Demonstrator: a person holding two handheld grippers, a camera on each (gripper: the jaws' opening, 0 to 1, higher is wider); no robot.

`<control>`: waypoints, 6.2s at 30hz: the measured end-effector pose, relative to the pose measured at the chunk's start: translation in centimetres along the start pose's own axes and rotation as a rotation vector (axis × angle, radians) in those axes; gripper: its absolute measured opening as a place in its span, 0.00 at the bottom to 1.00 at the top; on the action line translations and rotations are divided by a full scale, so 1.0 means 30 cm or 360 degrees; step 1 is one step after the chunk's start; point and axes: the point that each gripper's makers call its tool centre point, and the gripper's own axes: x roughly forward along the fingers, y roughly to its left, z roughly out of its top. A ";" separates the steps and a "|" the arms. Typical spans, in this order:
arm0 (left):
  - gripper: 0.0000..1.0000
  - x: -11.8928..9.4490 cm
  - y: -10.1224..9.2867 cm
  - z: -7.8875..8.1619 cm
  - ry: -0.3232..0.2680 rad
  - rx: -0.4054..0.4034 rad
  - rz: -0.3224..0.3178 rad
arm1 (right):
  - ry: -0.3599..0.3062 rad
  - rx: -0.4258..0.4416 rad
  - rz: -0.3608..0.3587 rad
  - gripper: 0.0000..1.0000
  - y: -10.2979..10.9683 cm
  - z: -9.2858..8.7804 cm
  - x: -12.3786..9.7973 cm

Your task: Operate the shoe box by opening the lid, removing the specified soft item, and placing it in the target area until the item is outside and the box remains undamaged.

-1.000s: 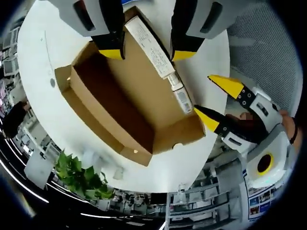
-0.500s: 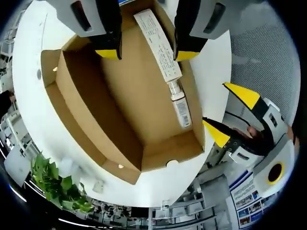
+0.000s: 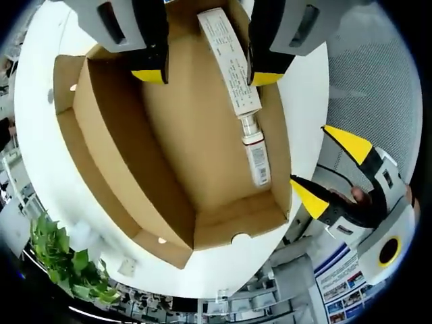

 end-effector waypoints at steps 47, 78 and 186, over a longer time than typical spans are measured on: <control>0.30 -0.015 -0.004 -0.032 0.0017 -0.0006 0.0007 | 0.0239 -0.0106 0.0032 0.18 0.054 -0.086 0.128; 0.30 -0.010 -0.020 -0.037 0.0033 0.0051 -0.0010 | -0.0118 -0.0068 -0.0224 0.17 -0.008 0.093 -0.146; 0.32 -0.063 0.103 -0.049 0.0146 0.0303 0.0302 | 0.0369 0.0063 -0.0291 0.18 -0.250 -1.179 -0.403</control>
